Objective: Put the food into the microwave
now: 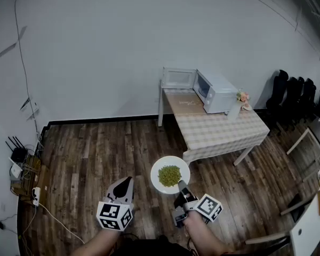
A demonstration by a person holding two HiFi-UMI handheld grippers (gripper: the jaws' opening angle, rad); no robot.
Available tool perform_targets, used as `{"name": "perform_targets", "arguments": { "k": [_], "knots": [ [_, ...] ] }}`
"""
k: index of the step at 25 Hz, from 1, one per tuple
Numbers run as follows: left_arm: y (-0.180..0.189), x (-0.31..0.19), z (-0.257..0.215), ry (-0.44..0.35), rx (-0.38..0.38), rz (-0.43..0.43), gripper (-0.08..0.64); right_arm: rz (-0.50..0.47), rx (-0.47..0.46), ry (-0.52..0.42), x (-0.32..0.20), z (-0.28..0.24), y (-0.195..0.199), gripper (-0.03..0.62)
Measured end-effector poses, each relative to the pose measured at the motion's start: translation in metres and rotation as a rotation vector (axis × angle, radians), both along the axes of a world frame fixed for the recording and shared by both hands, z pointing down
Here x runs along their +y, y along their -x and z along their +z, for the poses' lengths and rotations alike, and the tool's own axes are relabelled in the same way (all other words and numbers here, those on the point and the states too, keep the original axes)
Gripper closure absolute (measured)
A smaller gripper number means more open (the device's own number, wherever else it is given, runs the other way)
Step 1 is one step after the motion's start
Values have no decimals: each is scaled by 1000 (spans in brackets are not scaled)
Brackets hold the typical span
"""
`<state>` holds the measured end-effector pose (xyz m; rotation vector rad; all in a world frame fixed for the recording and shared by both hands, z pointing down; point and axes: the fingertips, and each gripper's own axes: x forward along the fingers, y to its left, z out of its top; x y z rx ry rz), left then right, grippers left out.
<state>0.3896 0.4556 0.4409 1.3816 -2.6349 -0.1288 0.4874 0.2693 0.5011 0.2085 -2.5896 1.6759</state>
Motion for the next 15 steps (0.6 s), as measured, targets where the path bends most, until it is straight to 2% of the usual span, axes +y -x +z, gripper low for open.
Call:
{"name": "perform_targets", "arguments": {
  "k": [6,10,15],
  "knots": [
    [1,1,3,-2,18,5,552,-4,-5,-15,3,-3,1,571],
    [1,5,-5,-14,-8,4,552,3,3,-21,6,-3,-1,571],
    [6,3,0,-10,3,26,552,19,-9,-37,7,-7,4,569]
  ]
}}
